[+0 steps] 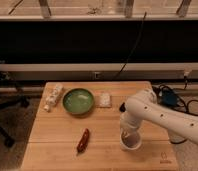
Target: Pick up the ceramic cup
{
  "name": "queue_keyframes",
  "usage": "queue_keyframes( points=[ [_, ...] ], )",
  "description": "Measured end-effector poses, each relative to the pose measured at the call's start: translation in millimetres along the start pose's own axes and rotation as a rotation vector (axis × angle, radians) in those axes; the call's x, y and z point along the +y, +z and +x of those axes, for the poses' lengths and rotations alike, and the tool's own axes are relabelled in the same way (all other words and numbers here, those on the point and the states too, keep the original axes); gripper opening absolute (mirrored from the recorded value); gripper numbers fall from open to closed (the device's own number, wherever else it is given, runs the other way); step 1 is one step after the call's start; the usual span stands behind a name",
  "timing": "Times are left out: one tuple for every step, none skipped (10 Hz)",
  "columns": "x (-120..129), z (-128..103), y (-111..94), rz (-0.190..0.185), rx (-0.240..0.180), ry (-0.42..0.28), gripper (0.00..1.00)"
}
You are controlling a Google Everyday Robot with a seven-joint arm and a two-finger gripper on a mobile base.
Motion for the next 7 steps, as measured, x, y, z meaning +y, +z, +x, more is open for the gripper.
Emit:
queue_keyframes(
  points=[
    [0,1,-9,0.0,0.004,0.0,0.0],
    [-2,1,-14,-0.001,0.006,-0.001,0.0],
    [-6,0,-18,0.003,0.008,-0.005,0.0],
    [-7,0,-22,0.002,0.008,-0.007,0.0],
    [-7,1,-26,0.001,0.009,-0.007,0.0],
    [-9,1,-30,0.001,0.009,-0.009,0.0],
    [-9,2,-34,0.0,0.01,-0.01,0.0]
  ],
)
